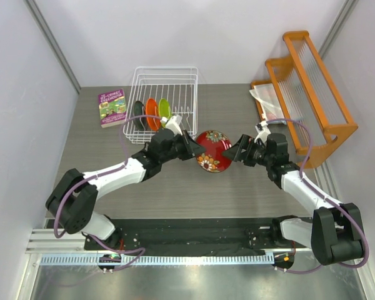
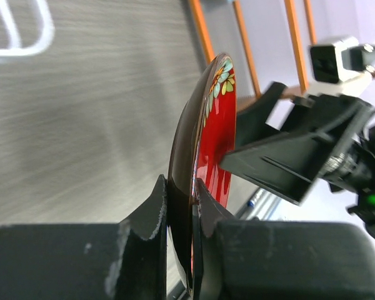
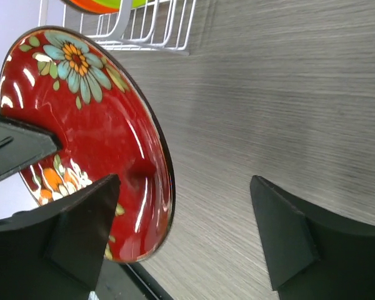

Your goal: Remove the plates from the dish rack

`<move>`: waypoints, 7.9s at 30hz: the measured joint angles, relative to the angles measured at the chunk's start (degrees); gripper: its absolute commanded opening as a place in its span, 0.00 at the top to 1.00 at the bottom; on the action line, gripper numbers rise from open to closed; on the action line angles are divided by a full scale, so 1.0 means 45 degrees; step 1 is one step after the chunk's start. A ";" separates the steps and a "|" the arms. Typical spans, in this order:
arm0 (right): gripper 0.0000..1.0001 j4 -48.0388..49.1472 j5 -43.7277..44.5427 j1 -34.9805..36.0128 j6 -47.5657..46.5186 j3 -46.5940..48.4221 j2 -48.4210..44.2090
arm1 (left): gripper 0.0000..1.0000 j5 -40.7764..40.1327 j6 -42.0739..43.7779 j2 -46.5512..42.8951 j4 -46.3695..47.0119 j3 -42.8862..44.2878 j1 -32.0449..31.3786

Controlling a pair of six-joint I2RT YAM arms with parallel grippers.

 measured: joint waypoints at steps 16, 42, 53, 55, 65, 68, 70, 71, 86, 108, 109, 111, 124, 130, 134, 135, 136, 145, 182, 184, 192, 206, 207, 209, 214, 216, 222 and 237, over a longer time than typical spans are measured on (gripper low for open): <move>0.99 0.2244 -0.1214 -0.0491 0.2093 -0.1219 -0.1185 | 0.35 0.0340 -0.0767 0.0481 0.0884 -0.0199 -0.0316; 0.99 -0.2395 0.1690 0.0049 -0.0772 -0.1180 -0.0345 | 0.00 -0.9199 0.5542 -0.1297 -0.4988 0.2283 -0.0928; 0.93 -0.2045 0.1700 0.0044 -0.1073 0.0262 0.2176 | 0.00 -0.9622 0.5882 -0.0413 -0.5323 0.2365 0.0078; 0.87 -0.2220 0.1787 0.0058 -0.1112 0.0573 0.2472 | 0.01 -0.9559 0.5882 -0.0301 -0.5348 0.2395 0.0296; 0.71 -0.3264 0.3410 0.0296 -0.1608 0.1647 0.3575 | 0.01 -0.8922 0.5858 0.0758 -0.5246 0.3201 0.1297; 0.66 -0.3565 0.3993 0.0301 -0.1676 0.1651 0.3653 | 0.01 -0.8602 0.5858 0.1360 -0.5207 0.3599 0.1647; 0.63 -0.3832 0.4444 0.0325 -0.1792 0.1681 0.3696 | 0.01 -0.8412 0.5863 0.1787 -0.5178 0.3910 0.1855; 0.61 -0.3954 0.4609 0.0325 -0.1831 0.1681 0.3706 | 0.01 -0.8330 0.5863 0.1996 -0.5149 0.4056 0.1943; 0.45 -0.5994 0.7300 0.0913 -0.2302 0.2137 0.2696 | 0.21 -0.7975 0.6407 0.4677 -0.4206 0.6475 0.2807; 0.30 -0.7096 0.8709 0.1248 -0.2254 0.2880 -0.0471 | 1.00 -0.8680 0.6931 0.6251 -0.4376 0.7558 0.3313; 0.29 -0.7116 0.8748 0.1292 -0.2254 0.2880 -0.0466 | 1.00 -0.8684 0.7048 0.6193 -0.4444 0.7558 0.3313; 0.27 -0.7135 0.8811 0.1384 -0.2278 0.2880 -0.0447 | 1.00 -0.8733 0.7208 0.6023 -0.4600 0.7558 0.3298; 0.26 -0.7281 0.9117 0.1831 -0.2302 0.2934 -0.0505 | 1.00 -0.9292 0.7786 0.3478 -0.5440 0.7558 0.3128; 0.26 -0.6970 0.7995 0.1865 -0.2297 0.3429 -0.0840 | 1.00 -0.7135 0.6547 0.1015 -0.5950 0.6407 0.3011; 0.26 -0.5965 0.6368 0.1875 -0.2001 0.3502 -0.0957 | 1.00 -0.4857 0.5071 -0.0685 -0.5586 0.4614 0.2871; 0.26 -0.5595 0.5906 0.1894 -0.1851 0.3502 -0.0957 | 1.00 -0.4201 0.4639 -0.1035 -0.5207 0.4002 0.2827; 0.26 -0.5246 0.5508 0.1914 -0.1681 0.3502 -0.0957 | 1.00 -0.3599 0.4216 -0.1258 -0.4983 0.3502 0.2788; 0.25 -0.1520 0.2744 0.2220 0.0010 0.2744 -0.0578 | 1.00 -0.0578 0.1331 -0.1496 -0.2492 0.0389 0.2186; 0.99 -0.0767 0.2710 0.2744 0.0753 0.1355 -0.1384 | 0.20 -0.0083 0.0661 -0.1423 -0.0403 -0.0311 0.0913; 0.99 -0.1481 0.3283 0.2744 0.0529 0.1355 -0.1836 | 0.09 -0.0355 0.0869 -0.1443 -0.0568 -0.0306 0.0903; 0.99 -0.4425 0.5693 0.2744 0.0141 0.1355 -0.2705 | 0.01 -0.3730 0.2637 -0.2433 -0.3050 0.0476 0.0889; 0.99 -0.5629 0.6698 0.2739 0.0345 0.0865 -0.1219 | 0.01 -0.9510 0.6052 -0.1239 -0.5153 0.3099 0.0967; 0.99 -0.5634 0.6688 0.2735 0.0350 0.0831 -0.1122 | 0.01 -0.9588 0.6115 -0.1107 -0.5236 0.3104 0.0986; 0.99 -0.5625 0.6611 0.2735 0.0364 0.0763 -0.0962 | 0.01 -0.9724 0.6169 -0.0860 -0.5416 0.3104 0.1035; 0.79 -0.5513 0.6334 0.2730 0.0476 0.0714 -0.0787 | 0.00 -0.9850 0.6178 -0.0641 -0.5649 0.3104 0.1185; 0.70 -0.5455 0.6227 0.2725 0.0525 0.0709 -0.0758 | 0.00 -0.9850 0.6178 -0.0627 -0.5659 0.3104 0.1277; 0.45 -0.5552 0.6173 0.2725 0.0583 0.0665 -0.0437 | 0.01 -0.9753 0.6130 -0.0481 -0.5702 0.3104 0.1792; 0.34 -0.7893 0.7893 0.2725 -0.0656 0.1836 0.0364 | 0.00 -0.9126 0.6081 -0.0034 -0.5843 0.3259 0.2754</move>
